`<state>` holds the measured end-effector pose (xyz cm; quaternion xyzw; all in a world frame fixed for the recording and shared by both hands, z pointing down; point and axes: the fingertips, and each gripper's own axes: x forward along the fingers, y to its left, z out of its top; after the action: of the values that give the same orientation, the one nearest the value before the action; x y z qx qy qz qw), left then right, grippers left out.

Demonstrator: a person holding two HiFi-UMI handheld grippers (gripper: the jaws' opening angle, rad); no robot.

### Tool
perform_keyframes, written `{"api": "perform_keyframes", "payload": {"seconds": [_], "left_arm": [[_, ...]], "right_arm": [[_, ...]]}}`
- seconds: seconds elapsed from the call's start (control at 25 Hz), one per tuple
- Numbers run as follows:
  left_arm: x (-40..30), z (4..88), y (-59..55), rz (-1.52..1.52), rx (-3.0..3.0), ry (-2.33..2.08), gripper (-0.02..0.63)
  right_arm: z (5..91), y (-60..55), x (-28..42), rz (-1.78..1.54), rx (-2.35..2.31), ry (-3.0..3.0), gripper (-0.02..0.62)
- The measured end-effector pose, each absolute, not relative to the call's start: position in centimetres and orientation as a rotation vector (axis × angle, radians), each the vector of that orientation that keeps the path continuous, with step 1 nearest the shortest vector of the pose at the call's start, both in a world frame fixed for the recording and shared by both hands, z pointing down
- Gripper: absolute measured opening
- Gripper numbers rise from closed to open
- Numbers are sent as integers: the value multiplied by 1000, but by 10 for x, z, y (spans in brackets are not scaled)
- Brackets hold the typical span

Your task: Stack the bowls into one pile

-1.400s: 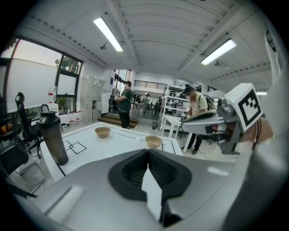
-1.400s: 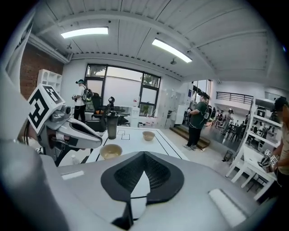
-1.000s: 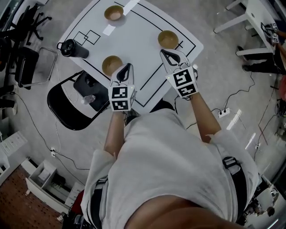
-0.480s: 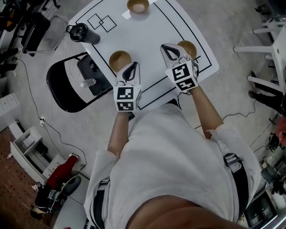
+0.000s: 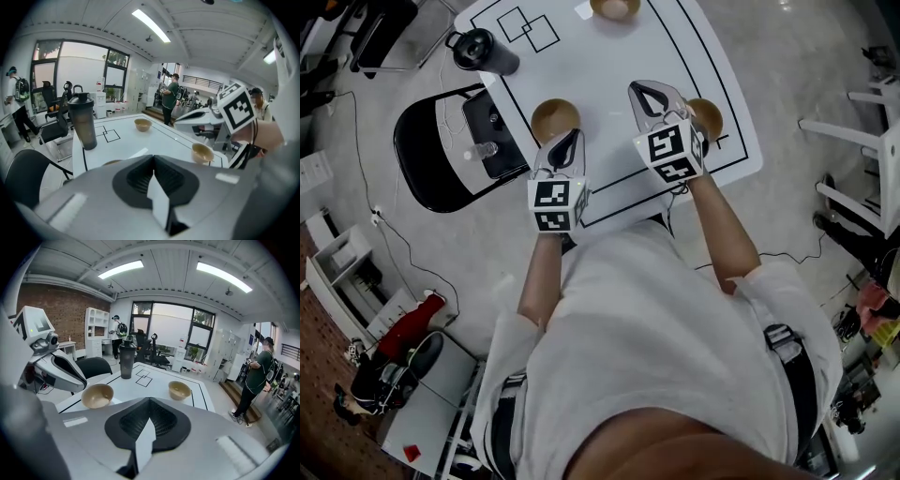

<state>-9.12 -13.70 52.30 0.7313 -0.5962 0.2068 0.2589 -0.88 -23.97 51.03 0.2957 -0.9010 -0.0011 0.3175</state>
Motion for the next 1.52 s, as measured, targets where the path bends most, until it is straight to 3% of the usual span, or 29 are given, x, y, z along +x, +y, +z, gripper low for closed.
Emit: {"api": "perform_keyframes", "payload": {"seconds": [0.52, 1.4, 1.52], "left_arm": [[-120, 536, -158, 535, 1851, -1662, 3], [-160, 557, -171, 542, 1708, -1705, 3], [-163, 558, -170, 539, 1693, -1713, 3]], "right_arm": [[540, -307, -34, 17, 731, -2343, 0], [600, -398, -71, -488, 632, -2000, 0], [606, -406, -69, -511, 645, -1954, 30]]}}
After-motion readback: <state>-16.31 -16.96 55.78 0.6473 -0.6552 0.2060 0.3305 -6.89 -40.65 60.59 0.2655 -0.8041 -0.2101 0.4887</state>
